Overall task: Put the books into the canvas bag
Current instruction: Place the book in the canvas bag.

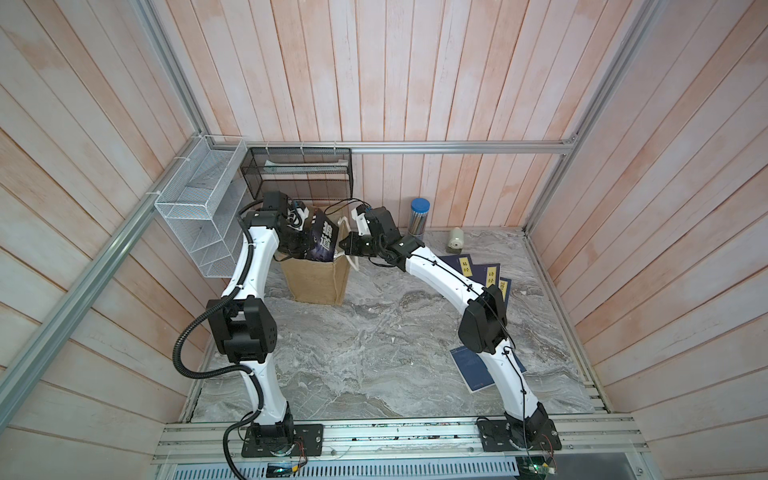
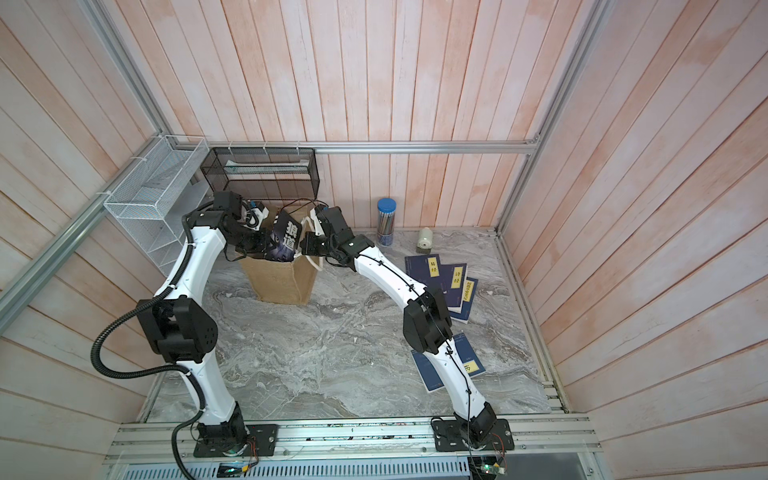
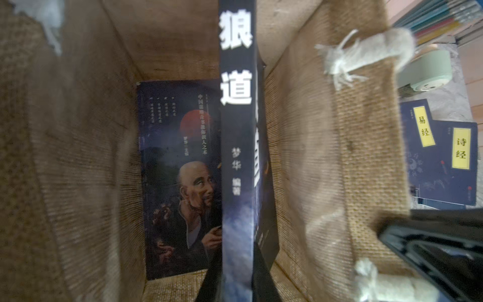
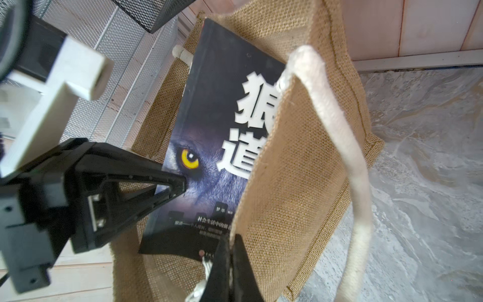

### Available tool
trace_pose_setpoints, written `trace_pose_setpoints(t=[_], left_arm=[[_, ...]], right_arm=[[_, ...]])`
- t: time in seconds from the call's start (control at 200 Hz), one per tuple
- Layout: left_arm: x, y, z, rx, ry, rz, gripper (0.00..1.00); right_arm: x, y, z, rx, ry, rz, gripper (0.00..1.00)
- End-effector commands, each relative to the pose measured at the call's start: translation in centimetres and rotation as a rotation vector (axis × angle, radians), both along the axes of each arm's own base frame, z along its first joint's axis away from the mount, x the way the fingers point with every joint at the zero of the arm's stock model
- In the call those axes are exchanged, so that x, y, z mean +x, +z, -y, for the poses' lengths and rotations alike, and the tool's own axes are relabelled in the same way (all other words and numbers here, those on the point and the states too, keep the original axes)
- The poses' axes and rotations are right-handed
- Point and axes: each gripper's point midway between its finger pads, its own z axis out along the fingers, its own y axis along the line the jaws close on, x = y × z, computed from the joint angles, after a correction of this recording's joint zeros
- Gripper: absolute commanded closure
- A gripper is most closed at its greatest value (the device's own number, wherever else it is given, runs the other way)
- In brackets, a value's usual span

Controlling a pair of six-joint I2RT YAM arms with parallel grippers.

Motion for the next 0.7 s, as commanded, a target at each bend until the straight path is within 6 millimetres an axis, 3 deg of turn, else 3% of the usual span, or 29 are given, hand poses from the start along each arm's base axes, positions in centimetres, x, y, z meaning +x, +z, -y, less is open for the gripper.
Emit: trace_pose_setpoints(t=[0.0,0.08,0.21,0.445,0.695], left_arm=[[1.4,-1.3,-0.9,0.006,-0.012,0.027,0.84],[1.8,-1.7,-1.3,0.022,-0.003,0.027,0.70],[2.2,-0.3,-2.2,0.066,0.039,0.077,0.56],[1.3,5.0,-3.7,0.140,0.107,0.235,0.52],[-1.8,12.0,-4.4,0.177,0.175,0.463,0.46]], right_arm=[[0.1,-1.2,-0.6,-0.008,0.029,-0.005,1.00],[0.2,-1.1,-0.8,-0.004,0.031,-0.004,1.00],[0.3,-0.9,-0.7,-0.003,0.029,-0.003,1.00],[0.6,0.6,0.1,0.014,0.010,0.001,0.92],[0.2,3.3,1.6,-0.007,-0.016,0.044,0.83]])
